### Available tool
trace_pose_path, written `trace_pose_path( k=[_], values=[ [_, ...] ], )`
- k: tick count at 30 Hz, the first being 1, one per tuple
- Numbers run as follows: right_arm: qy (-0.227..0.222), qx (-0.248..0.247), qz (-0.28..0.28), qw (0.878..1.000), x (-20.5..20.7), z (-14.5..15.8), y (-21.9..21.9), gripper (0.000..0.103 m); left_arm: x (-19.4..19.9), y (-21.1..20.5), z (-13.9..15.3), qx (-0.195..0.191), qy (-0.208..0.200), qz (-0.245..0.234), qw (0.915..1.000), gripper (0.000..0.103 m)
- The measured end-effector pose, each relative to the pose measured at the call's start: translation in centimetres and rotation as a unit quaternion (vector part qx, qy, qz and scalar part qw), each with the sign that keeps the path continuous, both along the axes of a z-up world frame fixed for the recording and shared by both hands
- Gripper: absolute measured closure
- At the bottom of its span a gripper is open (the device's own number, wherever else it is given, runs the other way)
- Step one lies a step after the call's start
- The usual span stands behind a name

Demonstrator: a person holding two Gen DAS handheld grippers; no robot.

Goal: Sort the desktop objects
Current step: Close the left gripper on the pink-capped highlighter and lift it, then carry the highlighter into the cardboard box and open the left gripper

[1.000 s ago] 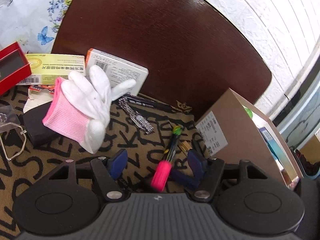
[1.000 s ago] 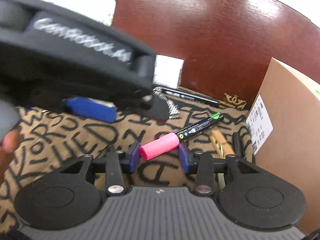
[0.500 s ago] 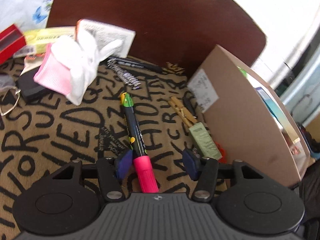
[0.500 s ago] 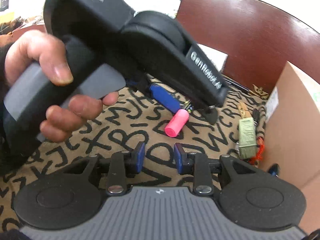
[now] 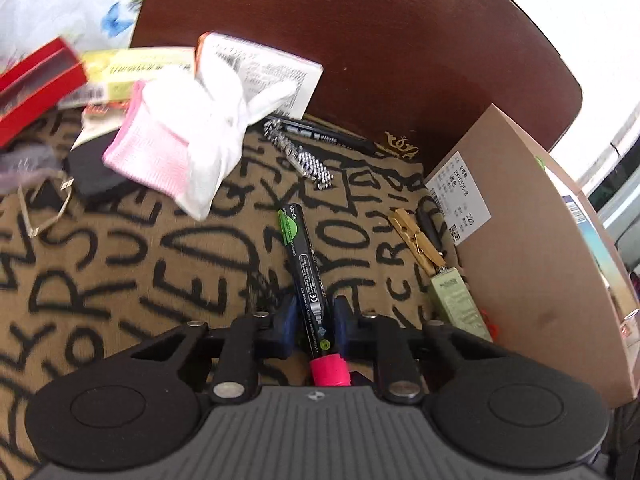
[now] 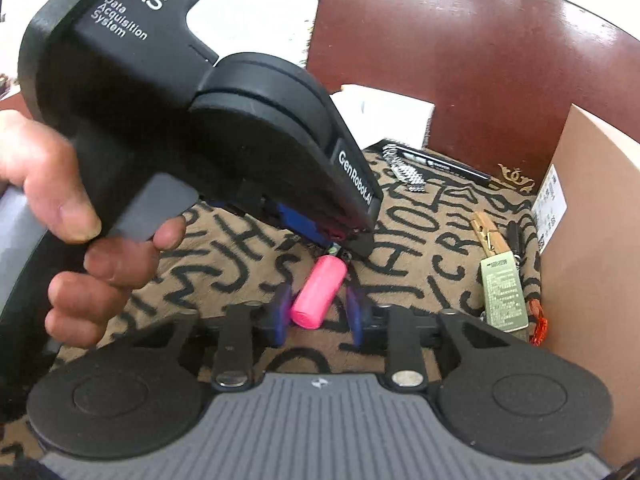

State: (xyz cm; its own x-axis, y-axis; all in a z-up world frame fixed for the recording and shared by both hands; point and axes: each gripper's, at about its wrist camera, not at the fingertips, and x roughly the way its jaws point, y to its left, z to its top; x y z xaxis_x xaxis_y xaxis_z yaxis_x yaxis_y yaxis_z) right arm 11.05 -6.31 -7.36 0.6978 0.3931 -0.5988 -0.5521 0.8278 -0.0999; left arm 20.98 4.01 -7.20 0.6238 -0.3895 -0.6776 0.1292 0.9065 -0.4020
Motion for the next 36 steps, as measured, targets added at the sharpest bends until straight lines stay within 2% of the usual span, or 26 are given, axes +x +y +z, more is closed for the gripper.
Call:
trace_pose_path(
  k=[4,5,8,12,14,17,19,20,21,24,25,29,31,34,36],
  values=[
    [0.004,-0.013,0.02,1.0,-2.8,0.4,-0.6,0.08,-2.4,-0.6,0.0,-0.005,0.009,0.005,0.9999,0.083],
    [0.006,-0.015,0.026,1.0,-1.9,0.3,-1.2,0.08,-3.3,-0.7,-0.1,-0.008,0.011,0.007,0.9999,0.083],
    [0.01,-0.027,0.042,0.999,-4.5,1.1,-1.9,0.08,-6.0,-1.4,-0.2,-0.021,0.017,0.007,0.9996,0.082],
    [0.019,-0.037,0.054,0.998,-6.0,0.6,-4.4,0.082,-9.1,-2.7,-0.1,-0.03,0.028,-0.001,0.9992,0.082],
    [0.025,-0.037,0.053,0.998,-7.6,0.7,-5.5,0.083,-10.2,-3.4,-0.1,-0.027,0.03,0.001,0.9992,0.073],
    [0.03,-0.035,0.051,0.998,-10.0,0.5,-6.9,0.085,-11.0,-4.3,0.0,-0.016,0.024,0.005,0.9996,0.064],
    [0.031,-0.033,0.049,0.998,-11.0,0.7,-7.2,0.085,-10.9,-4.8,0.1,-0.006,0.025,0.007,0.9996,0.067],
    [0.031,-0.031,0.047,0.998,-11.2,0.5,-7.5,0.085,-10.9,-5.1,0.1,0.002,0.027,0.005,0.9996,0.077],
    [0.031,-0.03,0.044,0.998,-11.3,0.5,-7.6,0.085,-11.0,-5.3,0.1,0.009,0.03,0.0,0.9995,0.08],
    [0.029,-0.027,0.039,0.998,-10.5,0.5,-7.8,0.083,-11.2,-5.6,0.1,0.013,0.033,0.006,0.9994,0.08],
    [0.027,-0.026,0.038,0.999,-9.1,0.1,-7.7,0.082,-11.2,-5.6,0.1,0.013,0.033,0.008,0.9993,0.08],
    [0.024,-0.02,0.024,0.999,-8.3,-0.2,-7.4,0.081,-11.2,-5.9,0.0,0.015,0.03,0.005,0.9994,0.069],
    [0.025,-0.012,0.018,0.999,-7.8,-0.5,-7.3,0.081,-11.3,-6.3,0.0,0.024,0.027,0.004,0.9993,0.069],
    [0.026,-0.007,0.018,0.999,-7.6,-0.6,-7.4,0.082,-11.6,-6.9,0.2,0.051,0.018,0.001,0.9985,0.078],
    [0.025,-0.008,0.019,0.999,-7.8,-0.5,-7.4,0.082,-11.9,-7.1,0.4,0.054,0.019,0.001,0.9983,0.079]
  ],
)
